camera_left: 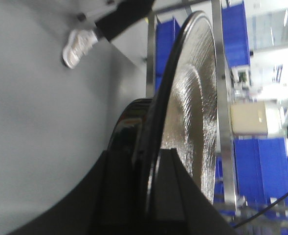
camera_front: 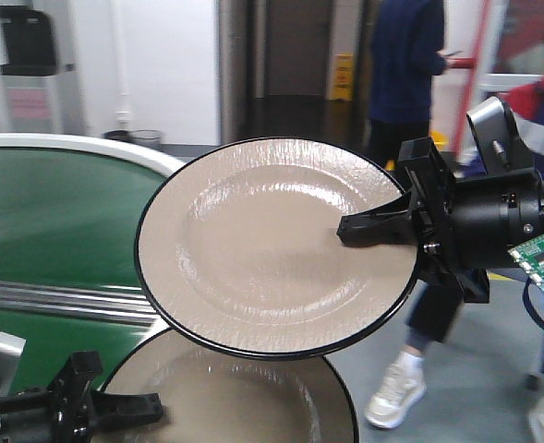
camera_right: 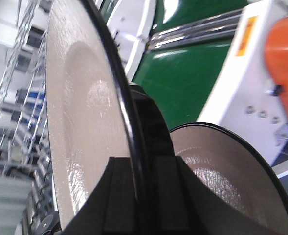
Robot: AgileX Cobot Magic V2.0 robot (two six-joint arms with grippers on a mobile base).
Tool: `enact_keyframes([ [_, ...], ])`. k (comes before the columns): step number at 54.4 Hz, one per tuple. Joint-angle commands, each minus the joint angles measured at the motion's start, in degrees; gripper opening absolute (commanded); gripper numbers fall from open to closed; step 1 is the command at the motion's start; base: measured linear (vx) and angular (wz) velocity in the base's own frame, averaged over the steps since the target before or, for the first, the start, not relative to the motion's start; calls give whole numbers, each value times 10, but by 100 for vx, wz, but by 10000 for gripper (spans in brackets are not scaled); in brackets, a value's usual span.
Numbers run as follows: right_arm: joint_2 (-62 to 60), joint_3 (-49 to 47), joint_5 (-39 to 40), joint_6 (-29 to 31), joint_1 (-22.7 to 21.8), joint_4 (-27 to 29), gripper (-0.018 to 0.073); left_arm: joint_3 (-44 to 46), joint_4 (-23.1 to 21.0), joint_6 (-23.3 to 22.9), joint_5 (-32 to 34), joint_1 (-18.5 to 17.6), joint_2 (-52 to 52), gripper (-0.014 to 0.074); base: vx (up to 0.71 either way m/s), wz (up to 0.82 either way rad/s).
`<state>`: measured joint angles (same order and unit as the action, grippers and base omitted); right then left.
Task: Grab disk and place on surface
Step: 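Drive the base away from the conveyor carrying both plates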
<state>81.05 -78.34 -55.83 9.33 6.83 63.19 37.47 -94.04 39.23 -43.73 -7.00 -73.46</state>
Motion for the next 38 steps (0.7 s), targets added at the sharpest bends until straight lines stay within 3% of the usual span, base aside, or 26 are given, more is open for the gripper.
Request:
enact_keyframes([
  [1, -22, -23, 25, 1, -1, 68, -5, 19, -82, -8, -40, -4, 19, 1, -5, -76],
  [20, -23, -23, 23, 1, -1, 68, -5, 19, -82, -8, -40, -4, 19, 1, 1, -71],
  [38, -23, -23, 23, 1, -1, 68, -5, 19, -82, -8, -40, -4, 19, 1, 12, -49],
])
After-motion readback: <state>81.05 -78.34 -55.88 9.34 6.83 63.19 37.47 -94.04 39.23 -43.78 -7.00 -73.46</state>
